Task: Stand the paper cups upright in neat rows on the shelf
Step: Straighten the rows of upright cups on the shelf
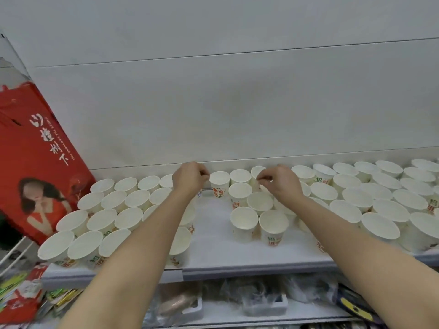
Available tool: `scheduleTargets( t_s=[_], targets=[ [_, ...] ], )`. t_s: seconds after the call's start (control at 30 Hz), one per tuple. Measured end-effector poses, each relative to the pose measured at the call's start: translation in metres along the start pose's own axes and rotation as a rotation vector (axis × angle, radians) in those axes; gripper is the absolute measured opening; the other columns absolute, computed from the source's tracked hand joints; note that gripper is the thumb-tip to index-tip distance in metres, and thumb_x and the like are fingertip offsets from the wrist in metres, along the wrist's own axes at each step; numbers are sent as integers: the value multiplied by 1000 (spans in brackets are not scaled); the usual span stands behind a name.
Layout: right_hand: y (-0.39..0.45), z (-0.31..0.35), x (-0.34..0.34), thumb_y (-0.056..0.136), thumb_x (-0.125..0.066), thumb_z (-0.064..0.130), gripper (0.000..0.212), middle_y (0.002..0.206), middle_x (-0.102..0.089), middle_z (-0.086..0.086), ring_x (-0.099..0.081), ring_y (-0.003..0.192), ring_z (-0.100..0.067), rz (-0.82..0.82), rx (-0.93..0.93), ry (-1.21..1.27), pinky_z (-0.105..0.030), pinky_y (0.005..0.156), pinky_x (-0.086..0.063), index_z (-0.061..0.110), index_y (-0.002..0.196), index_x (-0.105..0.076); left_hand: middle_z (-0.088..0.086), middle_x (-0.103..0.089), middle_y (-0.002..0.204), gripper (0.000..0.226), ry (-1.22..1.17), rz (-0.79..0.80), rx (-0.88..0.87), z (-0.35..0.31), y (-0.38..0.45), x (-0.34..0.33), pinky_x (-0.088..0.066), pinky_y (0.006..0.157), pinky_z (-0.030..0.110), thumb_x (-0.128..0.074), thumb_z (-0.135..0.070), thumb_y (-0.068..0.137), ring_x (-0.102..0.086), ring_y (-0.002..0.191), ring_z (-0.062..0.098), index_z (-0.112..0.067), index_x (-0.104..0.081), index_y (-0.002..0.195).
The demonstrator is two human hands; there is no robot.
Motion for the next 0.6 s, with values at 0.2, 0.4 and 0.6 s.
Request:
scheduleTargets(
  t_s=[0.2,0.4,0.6],
  targets=[
    [29,-13,-15,79,-67,16,9,77,-71,2,-61,76,-18,83,-53,85,-33,65,-48,20,78,-75,-5,-73,86,13,-2,-18,111,10,24,-8,-49,68,28,-66,-17,79,-65,87,21,-24,-76,82],
    [41,-19,-33,76,-70,17,6,76,-70,3,-62,76,-19,101,-148,105,-33,66,-49,21,73,-73,3,-72,87,13,99,22,136,-5,46,-21,-46,64,25,-65,-19,77,-64,82,25,-19,-75,85],
    [53,-10,-48,79,-70,18,10,89,-70,8,-61,83,-15,146,-81,43,-32,73,-50,23,85,-75,4,-70,103,19,240,45,95,-6,64,-39,-48,74,29,-64,-23,83,-67,98,26,-18,-69,100]
  ],
)
Point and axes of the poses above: each hand's wrist, its own y-axis towards the middle knuckle, its own x-axis out of the back of the hand, z = x × y, the point moved 6 cm from there along y, towards the middle knuckle
